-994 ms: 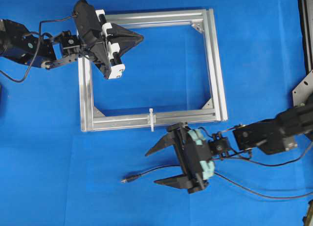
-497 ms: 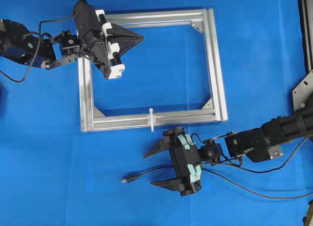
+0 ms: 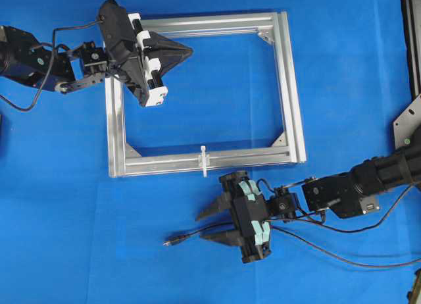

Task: Insert the wire through the string loop located in the center.
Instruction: 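Lower the right gripper and close it on the USB cable near the plug, then lift the cable with the right gripper and move it toward the frame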

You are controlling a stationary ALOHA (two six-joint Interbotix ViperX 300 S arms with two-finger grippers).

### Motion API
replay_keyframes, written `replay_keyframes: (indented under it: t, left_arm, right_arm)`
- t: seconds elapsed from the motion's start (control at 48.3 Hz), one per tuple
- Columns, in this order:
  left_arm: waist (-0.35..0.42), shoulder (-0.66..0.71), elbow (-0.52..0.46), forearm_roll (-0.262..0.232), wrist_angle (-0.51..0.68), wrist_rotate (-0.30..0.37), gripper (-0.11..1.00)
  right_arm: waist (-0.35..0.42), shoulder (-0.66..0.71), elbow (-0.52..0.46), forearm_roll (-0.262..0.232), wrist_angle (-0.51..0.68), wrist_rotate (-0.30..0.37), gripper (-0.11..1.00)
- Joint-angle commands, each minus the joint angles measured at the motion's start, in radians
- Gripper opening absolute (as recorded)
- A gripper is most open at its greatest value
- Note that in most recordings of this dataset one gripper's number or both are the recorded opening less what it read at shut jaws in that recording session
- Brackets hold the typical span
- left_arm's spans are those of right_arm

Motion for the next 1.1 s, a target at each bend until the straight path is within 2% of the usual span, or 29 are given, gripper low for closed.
replay_keyframes:
  t: [0.0, 0.083, 0.145, 0.684, 1.077]
  left_arm:
    - [0.002, -0.035, -0.006, 0.003, -0.011, -0.002, 0.00]
    - [0.002, -0.035, -0.006, 0.003, -0.011, -0.002, 0.00]
    - [0.002, -0.035, -0.006, 0.003, -0.011, -0.002, 0.00]
    - [0.002, -0.035, -0.008, 0.003, -0.011, -0.005, 0.00]
    - [0.002, -0.035, -0.006, 0.003, -0.011, -0.008, 0.00]
  right_arm:
    - [0.008, -0.015, -0.012, 0.000, -0.008, -0.002, 0.15]
    - [0.009, -0.015, -0.011, -0.003, -0.006, -0.002, 0.01]
    - [0.009, -0.015, -0.009, -0.005, -0.006, -0.002, -0.03]
    - [0.017, -0.060, -0.015, -0.003, 0.023, 0.005, -0.03]
    - [0.017, -0.227, -0.015, -0.003, 0.195, -0.008, -0.03]
